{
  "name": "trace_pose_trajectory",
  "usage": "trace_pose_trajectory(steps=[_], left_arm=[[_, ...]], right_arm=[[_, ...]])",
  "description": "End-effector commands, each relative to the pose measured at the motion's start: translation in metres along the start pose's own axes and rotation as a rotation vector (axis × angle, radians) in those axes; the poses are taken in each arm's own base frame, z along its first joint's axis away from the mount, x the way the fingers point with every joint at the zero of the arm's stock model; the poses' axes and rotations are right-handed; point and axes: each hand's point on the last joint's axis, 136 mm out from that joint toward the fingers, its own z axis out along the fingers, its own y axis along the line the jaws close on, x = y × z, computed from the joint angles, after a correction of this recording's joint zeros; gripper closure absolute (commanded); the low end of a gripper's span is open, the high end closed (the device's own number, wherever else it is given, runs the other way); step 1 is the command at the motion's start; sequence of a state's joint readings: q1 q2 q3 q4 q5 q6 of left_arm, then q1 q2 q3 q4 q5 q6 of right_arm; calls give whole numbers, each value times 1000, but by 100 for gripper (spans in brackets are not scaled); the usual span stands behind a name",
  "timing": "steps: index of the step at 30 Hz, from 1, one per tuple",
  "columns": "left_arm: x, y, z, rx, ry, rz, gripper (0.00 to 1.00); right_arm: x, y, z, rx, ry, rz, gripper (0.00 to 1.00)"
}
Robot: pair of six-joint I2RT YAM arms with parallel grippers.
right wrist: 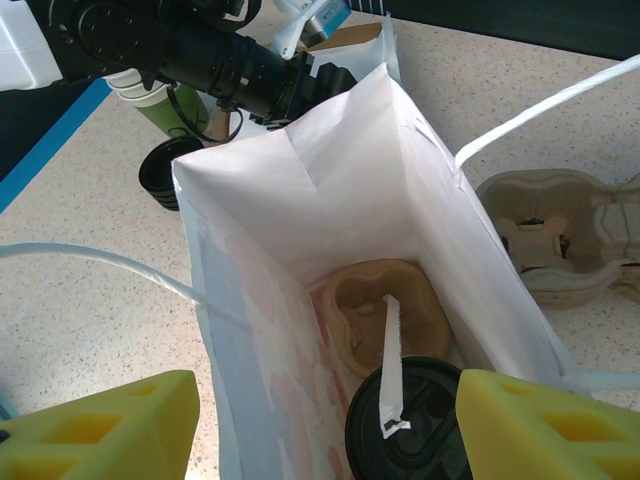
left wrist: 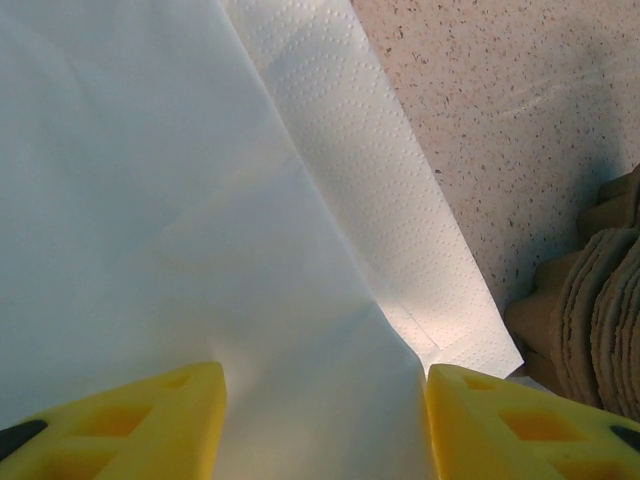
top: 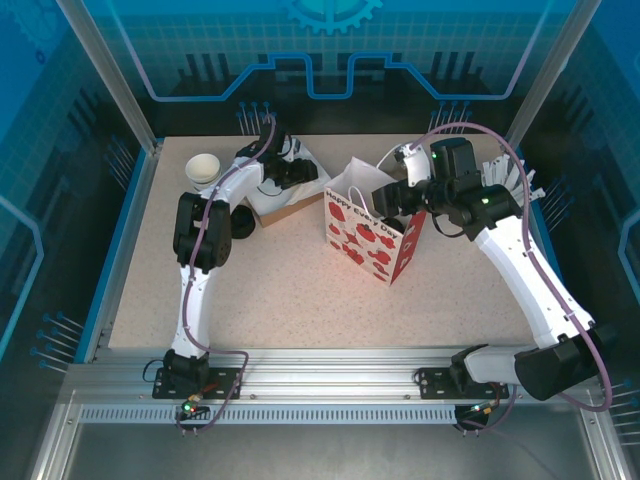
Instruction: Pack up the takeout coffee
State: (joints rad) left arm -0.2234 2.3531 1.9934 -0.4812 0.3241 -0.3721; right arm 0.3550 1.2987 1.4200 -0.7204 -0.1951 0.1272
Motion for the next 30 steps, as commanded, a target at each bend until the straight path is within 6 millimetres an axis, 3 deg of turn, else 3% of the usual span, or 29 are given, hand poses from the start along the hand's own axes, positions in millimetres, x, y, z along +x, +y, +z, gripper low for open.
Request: trace_pose_trajectory(steps=[1, 21, 30], left_arm=[[-15, -13, -26, 40, -39, -16, 44], [-17, -15, -29, 58, -39, -30, 47], [-12, -16, -26, 72, -20, -28, 62]], right_arm=[[-4, 6, 0, -19, -12, -12, 30], [-2, 8, 3, -25, -4, -14, 30], [-2, 8, 4, -27, -2, -12, 30]])
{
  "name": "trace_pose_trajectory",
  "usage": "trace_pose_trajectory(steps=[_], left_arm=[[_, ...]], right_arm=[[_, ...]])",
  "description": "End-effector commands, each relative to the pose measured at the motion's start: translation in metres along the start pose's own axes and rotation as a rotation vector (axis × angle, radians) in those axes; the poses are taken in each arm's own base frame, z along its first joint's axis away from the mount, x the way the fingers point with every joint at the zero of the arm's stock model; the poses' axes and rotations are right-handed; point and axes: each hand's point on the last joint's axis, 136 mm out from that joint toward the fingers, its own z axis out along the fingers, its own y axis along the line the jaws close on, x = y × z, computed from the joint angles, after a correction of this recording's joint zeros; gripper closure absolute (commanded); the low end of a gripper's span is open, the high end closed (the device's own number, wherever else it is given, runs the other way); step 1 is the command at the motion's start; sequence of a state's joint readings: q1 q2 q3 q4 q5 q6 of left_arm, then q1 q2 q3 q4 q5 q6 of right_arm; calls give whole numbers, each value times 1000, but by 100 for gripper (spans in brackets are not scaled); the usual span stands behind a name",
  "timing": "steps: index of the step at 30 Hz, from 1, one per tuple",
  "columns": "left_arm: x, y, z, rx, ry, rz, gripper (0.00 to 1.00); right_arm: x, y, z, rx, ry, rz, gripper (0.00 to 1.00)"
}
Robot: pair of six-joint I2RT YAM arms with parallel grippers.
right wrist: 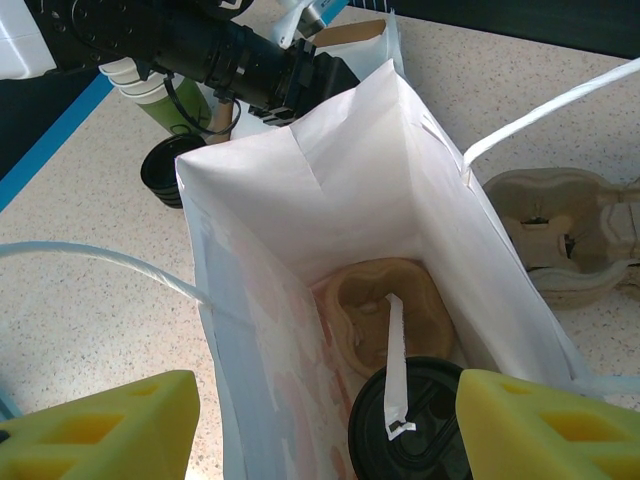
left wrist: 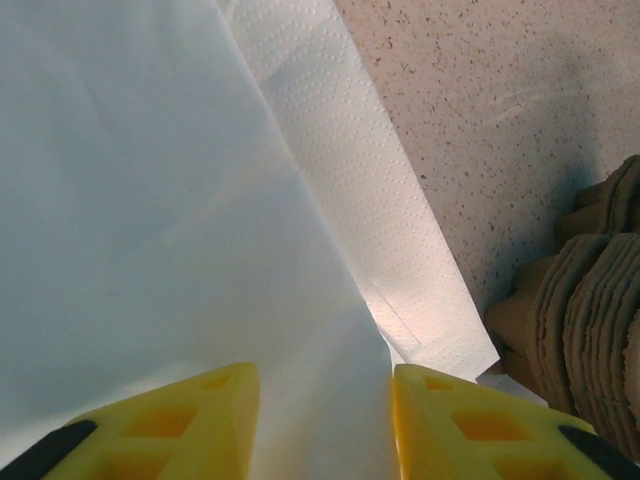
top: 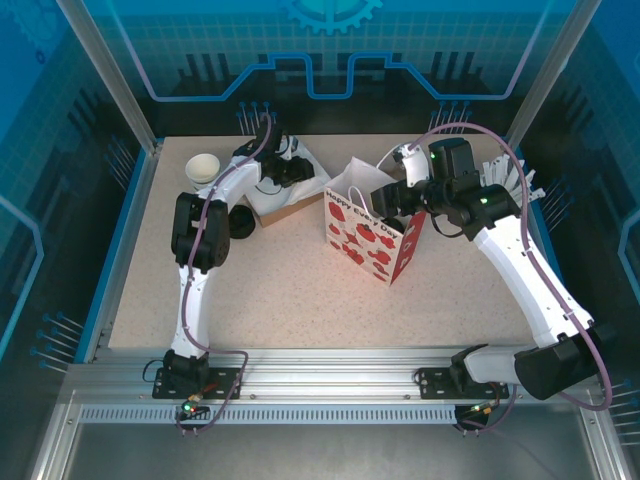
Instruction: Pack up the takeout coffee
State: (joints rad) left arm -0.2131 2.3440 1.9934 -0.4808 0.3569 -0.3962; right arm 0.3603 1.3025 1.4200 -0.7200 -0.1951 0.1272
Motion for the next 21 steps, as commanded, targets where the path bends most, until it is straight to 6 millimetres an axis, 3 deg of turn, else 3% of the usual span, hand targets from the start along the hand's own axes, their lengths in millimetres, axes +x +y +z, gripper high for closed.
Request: trace_pose_trajectory(steps=[1, 12, 17, 21], left_arm=[[-9, -14, -21, 45, -22, 1, 65], [-19, -30, -43, 59, -62, 50, 95], [-30, -53, -85, 65, -131, 122, 99], [-36, -85, -146, 80, -239, 203, 100]], right_arm=[[-3, 7, 2, -24, -7, -10, 30], [-8, 11, -6, -25, -27, -19, 30], [-18, 18, -19, -20, -61, -36, 30], [-30, 20, -38, 14, -115, -50, 30]])
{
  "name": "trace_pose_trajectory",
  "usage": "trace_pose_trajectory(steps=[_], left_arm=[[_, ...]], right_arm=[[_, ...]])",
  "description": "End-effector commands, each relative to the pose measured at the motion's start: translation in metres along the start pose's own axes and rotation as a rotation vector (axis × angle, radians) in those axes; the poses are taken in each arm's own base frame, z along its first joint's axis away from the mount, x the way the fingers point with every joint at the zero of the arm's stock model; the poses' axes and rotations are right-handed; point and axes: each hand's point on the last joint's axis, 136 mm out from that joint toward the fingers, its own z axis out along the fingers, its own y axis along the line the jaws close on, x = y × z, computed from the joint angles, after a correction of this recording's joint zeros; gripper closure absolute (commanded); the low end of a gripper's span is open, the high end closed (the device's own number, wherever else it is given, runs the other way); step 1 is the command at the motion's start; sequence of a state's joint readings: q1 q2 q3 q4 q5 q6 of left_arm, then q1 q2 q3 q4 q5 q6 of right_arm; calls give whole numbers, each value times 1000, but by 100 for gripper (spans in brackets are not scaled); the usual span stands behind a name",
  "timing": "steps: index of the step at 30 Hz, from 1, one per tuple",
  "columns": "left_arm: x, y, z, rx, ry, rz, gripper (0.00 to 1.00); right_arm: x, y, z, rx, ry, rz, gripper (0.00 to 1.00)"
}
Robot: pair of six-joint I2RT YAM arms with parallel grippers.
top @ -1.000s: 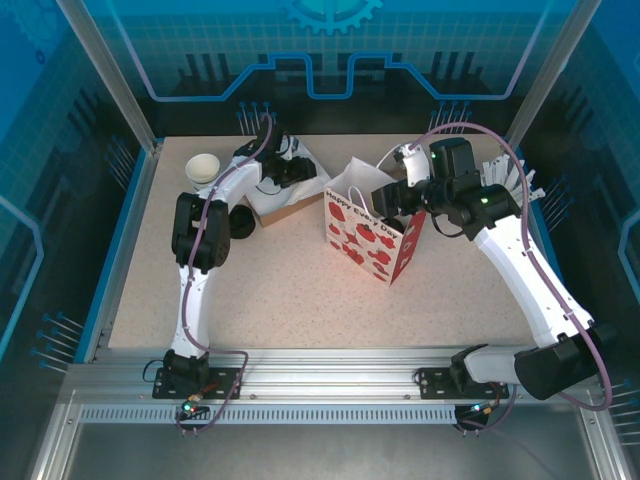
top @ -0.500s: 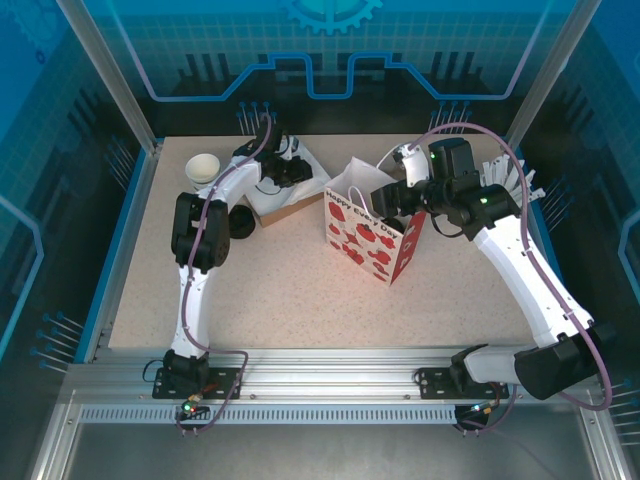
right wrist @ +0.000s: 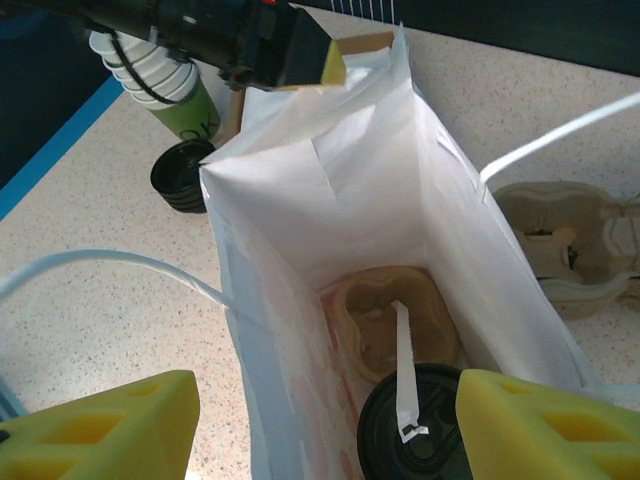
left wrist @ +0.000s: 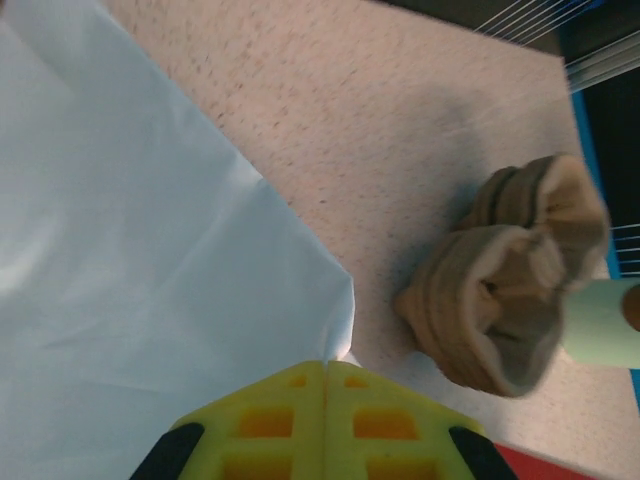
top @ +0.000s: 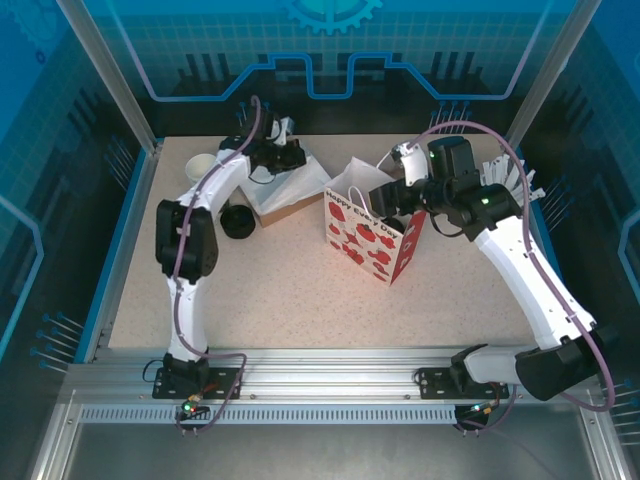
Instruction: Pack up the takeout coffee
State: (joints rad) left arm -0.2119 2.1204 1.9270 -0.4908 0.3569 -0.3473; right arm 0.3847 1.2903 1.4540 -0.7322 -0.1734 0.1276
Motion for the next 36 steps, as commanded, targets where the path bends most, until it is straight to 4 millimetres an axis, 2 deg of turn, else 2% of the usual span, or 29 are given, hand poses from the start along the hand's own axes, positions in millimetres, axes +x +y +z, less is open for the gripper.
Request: trace_pose_trajectory(steps=[1, 5, 10, 13, 18, 21, 25, 31, 36], left_arm=[[-30, -43, -78, 30, -153, 117, 100], [-40, -88, -148, 98, -298, 187, 100], [-23, -162, -226, 219, -435, 334, 100], [-6, -201, -256, 285, -462, 428, 100], [11, -257, -295, 439, -518, 458, 100], [18, -290, -305, 534, -523, 501, 100], [20, -312, -300, 595, -469, 541, 100], [39, -323, -286, 646, -409, 784, 100], [41, -325, -272, 647, -434, 999, 100]], right_arm=[[-24, 9, -34, 27, -105, -27, 30], [-35, 8, -58, 70, -169, -45, 29], [-44, 4, -81, 134, -184, -72, 28], [-45, -1, -93, 182, -182, -80, 28], [-46, -6, -109, 221, -189, -72, 27], [-43, -7, -113, 229, -184, -65, 27], [-36, -13, -120, 259, -176, -51, 27], [-26, -25, -132, 305, -176, -38, 26], [-25, -27, -139, 302, -193, -22, 26]])
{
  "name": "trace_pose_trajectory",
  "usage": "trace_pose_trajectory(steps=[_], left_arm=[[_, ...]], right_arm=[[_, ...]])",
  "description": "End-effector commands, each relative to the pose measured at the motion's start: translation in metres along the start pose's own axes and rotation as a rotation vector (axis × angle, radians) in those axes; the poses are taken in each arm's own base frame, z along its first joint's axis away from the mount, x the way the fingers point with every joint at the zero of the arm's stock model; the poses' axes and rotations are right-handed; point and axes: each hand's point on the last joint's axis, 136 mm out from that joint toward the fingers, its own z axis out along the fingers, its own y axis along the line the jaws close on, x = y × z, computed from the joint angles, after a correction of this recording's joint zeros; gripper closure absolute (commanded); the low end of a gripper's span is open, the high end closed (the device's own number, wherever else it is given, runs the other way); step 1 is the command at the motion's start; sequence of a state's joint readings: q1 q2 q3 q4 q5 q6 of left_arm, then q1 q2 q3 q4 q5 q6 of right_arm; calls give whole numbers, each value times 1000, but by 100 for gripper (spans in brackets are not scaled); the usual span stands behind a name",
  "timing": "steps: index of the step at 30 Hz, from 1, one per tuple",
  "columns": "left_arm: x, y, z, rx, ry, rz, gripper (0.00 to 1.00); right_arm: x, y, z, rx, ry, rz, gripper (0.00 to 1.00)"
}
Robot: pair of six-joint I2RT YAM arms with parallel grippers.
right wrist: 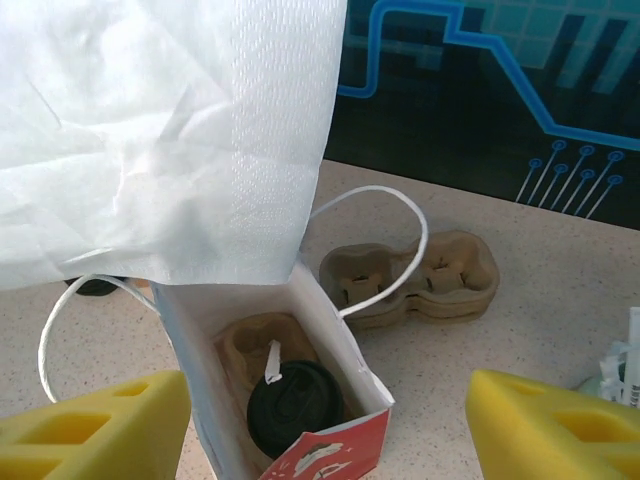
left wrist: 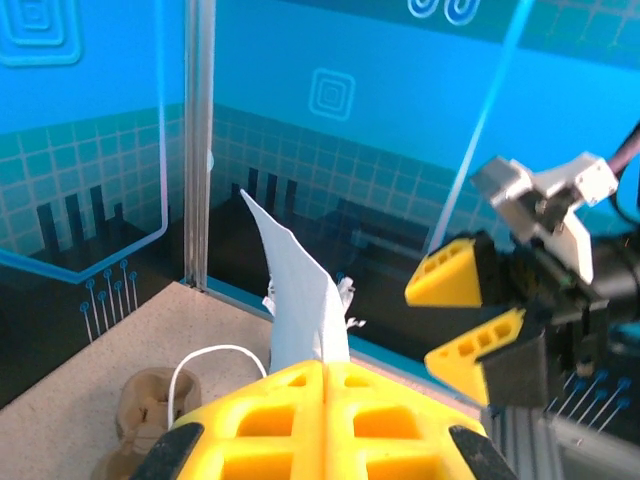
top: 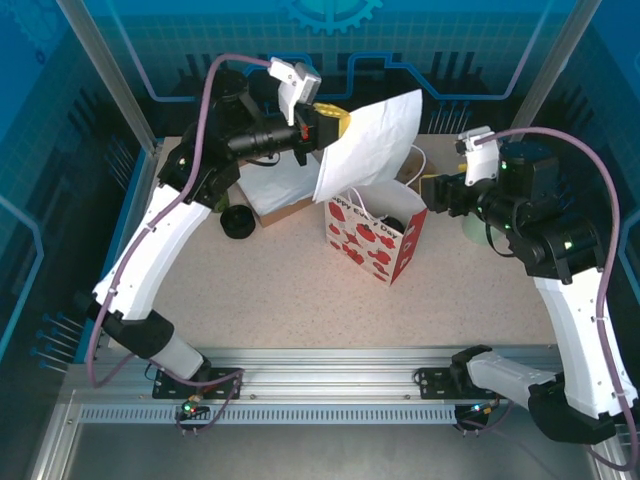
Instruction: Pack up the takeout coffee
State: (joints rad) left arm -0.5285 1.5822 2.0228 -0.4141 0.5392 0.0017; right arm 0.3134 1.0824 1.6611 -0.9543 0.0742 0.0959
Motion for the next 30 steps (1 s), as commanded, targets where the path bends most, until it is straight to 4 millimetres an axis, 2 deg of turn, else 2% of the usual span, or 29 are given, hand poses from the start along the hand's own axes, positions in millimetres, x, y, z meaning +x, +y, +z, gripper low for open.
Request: trace_pose_trajectory(steps=[1, 6, 9, 12, 18, 30], left_arm=[[1, -11, 8, 95, 13, 207, 100], [2, -6, 25, 187, 37, 274, 100], [-3, -5, 25, 254, 30, 280, 100], [-11, -10, 13, 328, 5, 290, 100], [-22, -9, 1, 334, -25, 319, 100], [11, 7, 13, 336, 42, 403, 100]], right_arm=[[7, -2, -1, -4, 18, -1, 26], [12, -1, 4, -14, 40, 1, 26], [14, -1, 6, -13, 48, 0, 25], [14, -4, 6, -3, 47, -2, 25], [10, -6, 5, -3, 40, 6, 25], [10, -1, 9, -36, 48, 16, 25]])
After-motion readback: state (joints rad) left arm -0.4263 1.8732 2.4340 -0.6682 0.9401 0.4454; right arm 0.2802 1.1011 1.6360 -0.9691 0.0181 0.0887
